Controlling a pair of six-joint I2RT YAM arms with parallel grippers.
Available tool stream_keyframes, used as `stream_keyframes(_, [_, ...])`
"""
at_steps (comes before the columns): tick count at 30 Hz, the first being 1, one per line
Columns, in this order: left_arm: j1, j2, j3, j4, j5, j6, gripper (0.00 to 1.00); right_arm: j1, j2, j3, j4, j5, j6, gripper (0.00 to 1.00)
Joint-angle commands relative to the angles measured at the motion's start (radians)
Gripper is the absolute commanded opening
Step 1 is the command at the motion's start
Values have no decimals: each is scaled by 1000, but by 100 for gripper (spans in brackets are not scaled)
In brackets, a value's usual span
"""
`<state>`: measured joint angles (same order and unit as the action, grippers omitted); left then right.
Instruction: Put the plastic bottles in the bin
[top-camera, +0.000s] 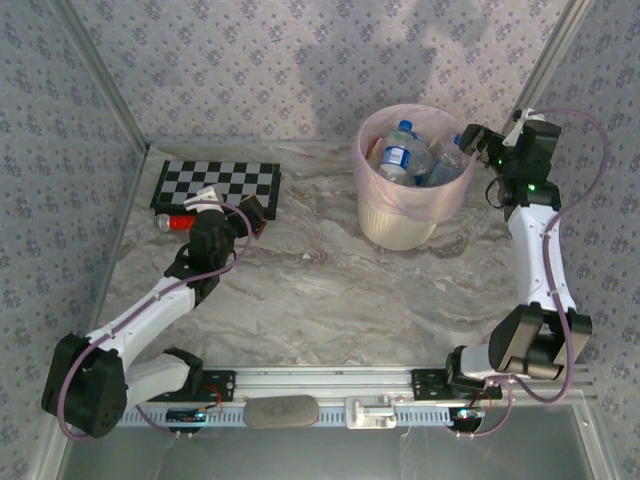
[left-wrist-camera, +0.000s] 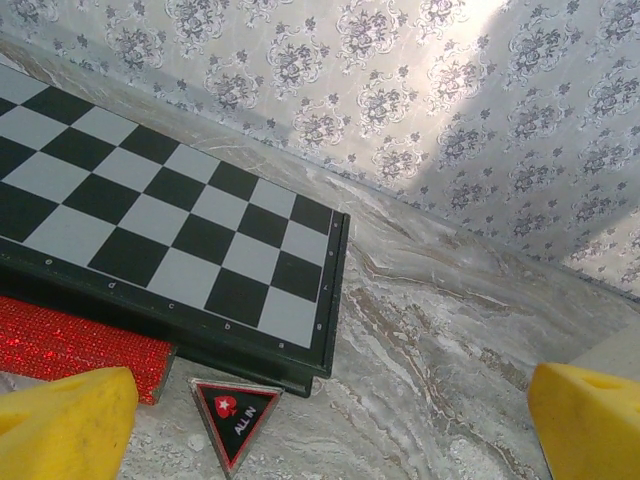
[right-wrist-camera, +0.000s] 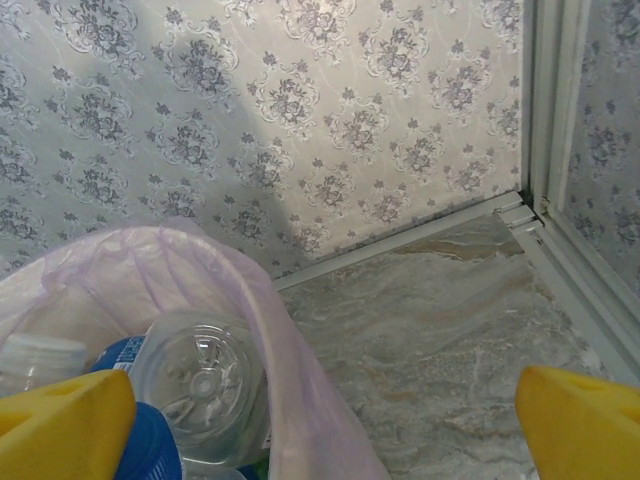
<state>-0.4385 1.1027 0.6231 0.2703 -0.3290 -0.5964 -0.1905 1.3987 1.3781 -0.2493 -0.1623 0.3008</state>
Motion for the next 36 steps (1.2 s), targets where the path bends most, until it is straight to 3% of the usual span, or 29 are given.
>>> stream_keyframes(1, [13, -33, -6, -15, -21, -7, 100, -3, 25, 28, -64, -41, -10, 99])
stream_keyframes(9, [64, -52, 1, -83, -70, 24, 100, -13, -82, 50, -90, 14, -47, 99])
stream_keyframes(15, [151, -34, 1, -146, -152, 37, 100, -22, -220, -70, -76, 127, -54, 99])
stream_keyframes(20, [230, -25, -24, -123, -142, 71, 100, -41, -323, -258, -42, 235, -37, 99])
stream_keyframes(29, [277, 24, -46, -94, -179, 214, 100, -44, -433, -662, 112, 484, 66, 99])
stream_keyframes(36, [294, 101, -55, -91, -243, 281, 100, -29, -394, -930, 424, 476, 80, 99])
